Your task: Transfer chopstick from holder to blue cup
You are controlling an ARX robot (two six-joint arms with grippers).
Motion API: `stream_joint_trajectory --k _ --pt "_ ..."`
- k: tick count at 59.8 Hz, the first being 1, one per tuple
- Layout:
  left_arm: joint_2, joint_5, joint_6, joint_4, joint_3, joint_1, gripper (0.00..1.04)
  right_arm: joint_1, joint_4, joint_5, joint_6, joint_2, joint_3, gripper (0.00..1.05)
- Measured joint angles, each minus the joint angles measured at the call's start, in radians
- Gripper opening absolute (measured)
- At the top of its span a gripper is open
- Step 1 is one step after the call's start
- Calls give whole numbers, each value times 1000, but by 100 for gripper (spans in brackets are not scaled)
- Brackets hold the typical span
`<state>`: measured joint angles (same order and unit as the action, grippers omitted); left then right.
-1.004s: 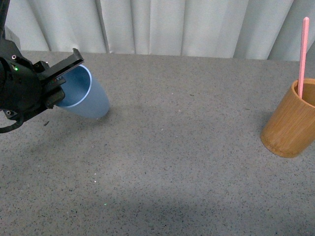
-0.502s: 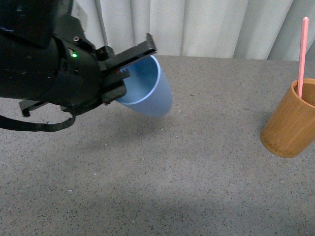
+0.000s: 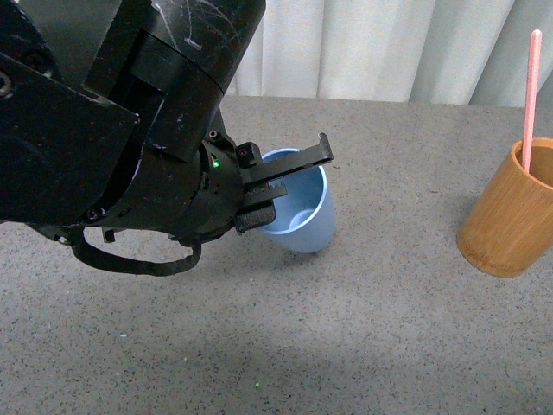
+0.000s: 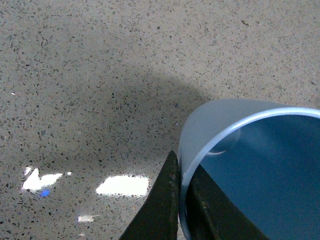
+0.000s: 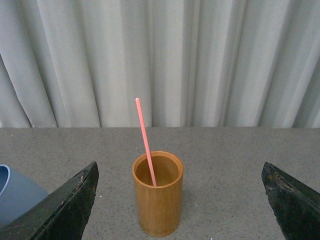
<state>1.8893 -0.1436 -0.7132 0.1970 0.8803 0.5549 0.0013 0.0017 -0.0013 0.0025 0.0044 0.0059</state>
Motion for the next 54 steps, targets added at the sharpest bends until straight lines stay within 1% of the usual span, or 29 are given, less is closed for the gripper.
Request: stream_joint_trajectory --k 24,54 --pt "28 3 -8 -25 29 70 4 0 0 0 0 0 0 95" --pt "33 -30 2 -49 42 74 4 0 0 0 0 0 0 95"
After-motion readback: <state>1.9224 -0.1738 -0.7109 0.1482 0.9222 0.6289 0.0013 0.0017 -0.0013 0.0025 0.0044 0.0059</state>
